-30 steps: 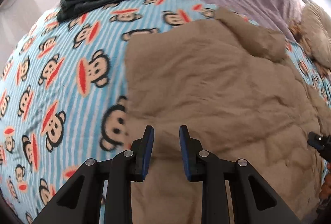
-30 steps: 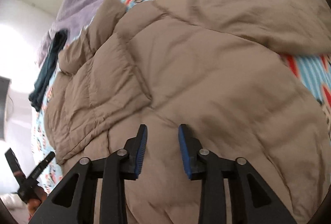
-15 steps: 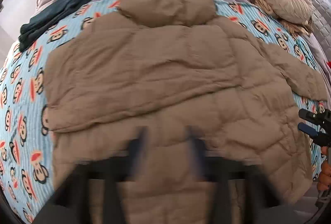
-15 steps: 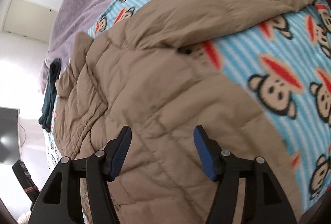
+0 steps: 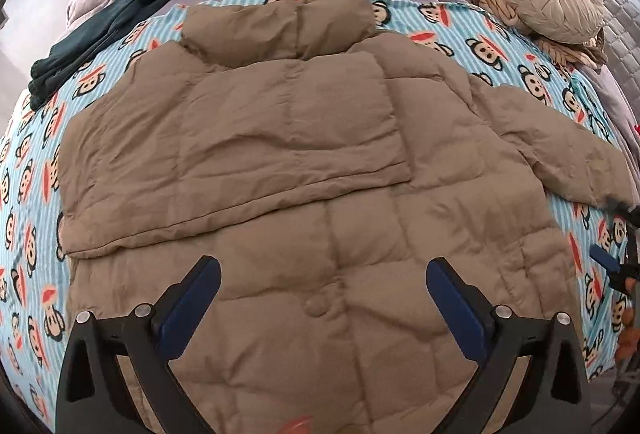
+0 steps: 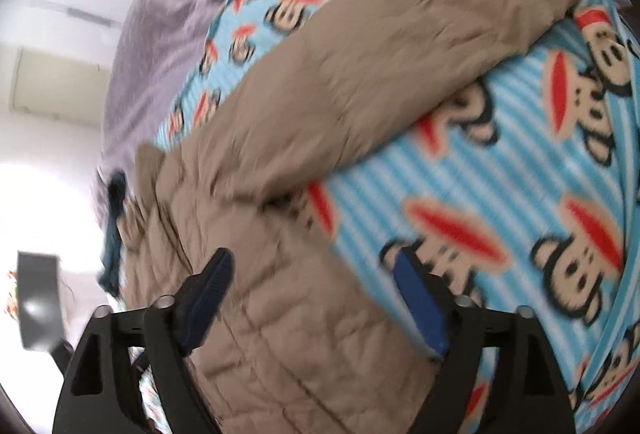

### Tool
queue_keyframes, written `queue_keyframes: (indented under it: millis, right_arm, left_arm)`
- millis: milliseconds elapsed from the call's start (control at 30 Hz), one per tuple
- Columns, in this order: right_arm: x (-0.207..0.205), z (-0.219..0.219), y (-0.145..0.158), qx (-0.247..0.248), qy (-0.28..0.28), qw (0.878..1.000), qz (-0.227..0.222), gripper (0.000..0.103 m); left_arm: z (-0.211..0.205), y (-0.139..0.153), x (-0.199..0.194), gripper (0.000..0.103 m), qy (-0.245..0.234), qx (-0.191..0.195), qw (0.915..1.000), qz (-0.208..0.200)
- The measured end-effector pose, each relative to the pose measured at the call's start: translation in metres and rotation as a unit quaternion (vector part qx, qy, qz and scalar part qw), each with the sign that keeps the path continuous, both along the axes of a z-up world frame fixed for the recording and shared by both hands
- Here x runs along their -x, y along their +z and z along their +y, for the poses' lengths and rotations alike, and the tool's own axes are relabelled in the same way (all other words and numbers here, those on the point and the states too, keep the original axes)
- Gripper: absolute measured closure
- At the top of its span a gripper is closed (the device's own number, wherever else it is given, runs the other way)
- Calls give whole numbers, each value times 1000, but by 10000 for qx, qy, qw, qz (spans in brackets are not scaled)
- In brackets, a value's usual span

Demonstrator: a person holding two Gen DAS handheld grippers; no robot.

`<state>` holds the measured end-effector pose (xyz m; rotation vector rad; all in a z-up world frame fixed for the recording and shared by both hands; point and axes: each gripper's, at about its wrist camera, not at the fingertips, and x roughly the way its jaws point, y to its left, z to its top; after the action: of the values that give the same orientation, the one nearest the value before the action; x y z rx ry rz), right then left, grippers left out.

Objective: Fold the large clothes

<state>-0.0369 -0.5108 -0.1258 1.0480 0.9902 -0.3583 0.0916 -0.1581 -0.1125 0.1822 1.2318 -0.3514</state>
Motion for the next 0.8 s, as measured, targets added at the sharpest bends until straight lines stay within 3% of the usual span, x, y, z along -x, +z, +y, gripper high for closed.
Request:
queue_keyframes:
  millis: [100, 333, 500, 633, 667, 733, 767, 800]
  right_arm:
    - [9, -31, -3, -114, -406, 9988, -231, 0]
    - [15, -105, -35, -635, -1043, 9923, -183, 0]
    - [21, -151, -59, -1074, -1870, 9748, -577, 0]
    - [19, -175, -67, -1621, -2518, 9482, -1062, 0]
    - [18, -178, -68, -1714, -2602, 9438, -1105, 5]
    - [12, -184, -68, -1887, -2649, 9385, -1157, 50]
    - [8, -185, -67, -1952, -2553, 9403, -1122, 93]
    - [2, -185, -66, -1987, -2440, 9431, -1072, 97]
  left_arm:
    - [-12, 0, 0, 0, -3, -30, 10000, 11]
    - [-39, -7, -7, 0, 83, -54, 9998, 162]
    - [-54, -7, -16, 0, -33, 56, 9997, 251]
    - [-61, -4, -25, 0, 36, 332, 9991, 273]
    - [-62, -3, -26, 0, 72, 375, 9989, 266]
    - [-62, 1, -29, 0, 150, 428, 9987, 209]
    - [-60, 4, -32, 0, 198, 443, 9987, 158]
    - [-58, 6, -33, 0, 228, 450, 9987, 122]
